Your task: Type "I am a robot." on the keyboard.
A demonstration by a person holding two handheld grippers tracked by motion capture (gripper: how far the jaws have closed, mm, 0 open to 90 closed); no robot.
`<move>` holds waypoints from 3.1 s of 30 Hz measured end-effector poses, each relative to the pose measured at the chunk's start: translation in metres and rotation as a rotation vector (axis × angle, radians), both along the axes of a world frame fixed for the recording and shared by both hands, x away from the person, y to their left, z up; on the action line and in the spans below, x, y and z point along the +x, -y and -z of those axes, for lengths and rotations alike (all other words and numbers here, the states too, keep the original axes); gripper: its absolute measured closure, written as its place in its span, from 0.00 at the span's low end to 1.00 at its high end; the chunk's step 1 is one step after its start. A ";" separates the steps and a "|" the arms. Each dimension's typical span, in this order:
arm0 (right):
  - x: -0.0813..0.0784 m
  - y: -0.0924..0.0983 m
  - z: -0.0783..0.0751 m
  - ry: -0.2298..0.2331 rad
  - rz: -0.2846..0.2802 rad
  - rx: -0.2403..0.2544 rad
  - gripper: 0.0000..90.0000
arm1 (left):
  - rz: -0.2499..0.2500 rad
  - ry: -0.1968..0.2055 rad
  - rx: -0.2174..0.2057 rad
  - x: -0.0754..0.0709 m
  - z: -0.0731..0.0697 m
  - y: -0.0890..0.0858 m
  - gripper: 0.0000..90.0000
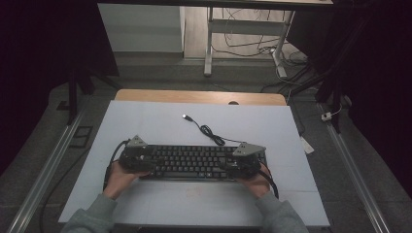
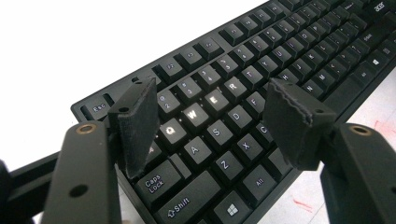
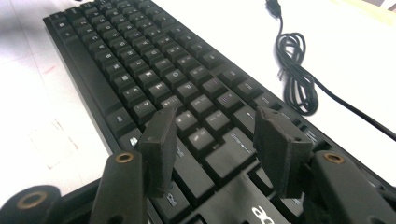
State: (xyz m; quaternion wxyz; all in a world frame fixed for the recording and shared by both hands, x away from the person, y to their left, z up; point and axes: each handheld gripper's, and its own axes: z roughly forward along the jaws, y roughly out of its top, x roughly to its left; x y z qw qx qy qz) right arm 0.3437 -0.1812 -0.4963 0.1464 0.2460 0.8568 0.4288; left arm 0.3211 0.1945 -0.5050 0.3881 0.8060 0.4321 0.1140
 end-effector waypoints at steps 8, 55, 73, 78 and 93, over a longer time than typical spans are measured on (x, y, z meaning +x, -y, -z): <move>0.001 -0.010 -0.002 -0.006 -0.014 0.016 0.57 | 0.002 0.000 0.004 0.000 0.000 0.001 0.39; 0.007 -0.068 0.017 -0.098 -0.147 -0.099 1.00 | 0.013 -0.007 0.034 0.002 0.004 0.006 0.38; 0.008 -0.056 0.006 -0.049 -0.111 -0.042 1.00 | 0.011 -0.006 0.036 0.002 0.004 0.006 0.38; 0.008 -0.048 0.002 -0.037 -0.092 -0.021 0.85 | 0.012 -0.004 0.037 0.001 0.003 0.005 0.38; 0.007 -0.012 -0.001 0.014 0.011 -0.003 0.56 | 0.012 -0.007 0.041 0.001 0.005 0.005 0.38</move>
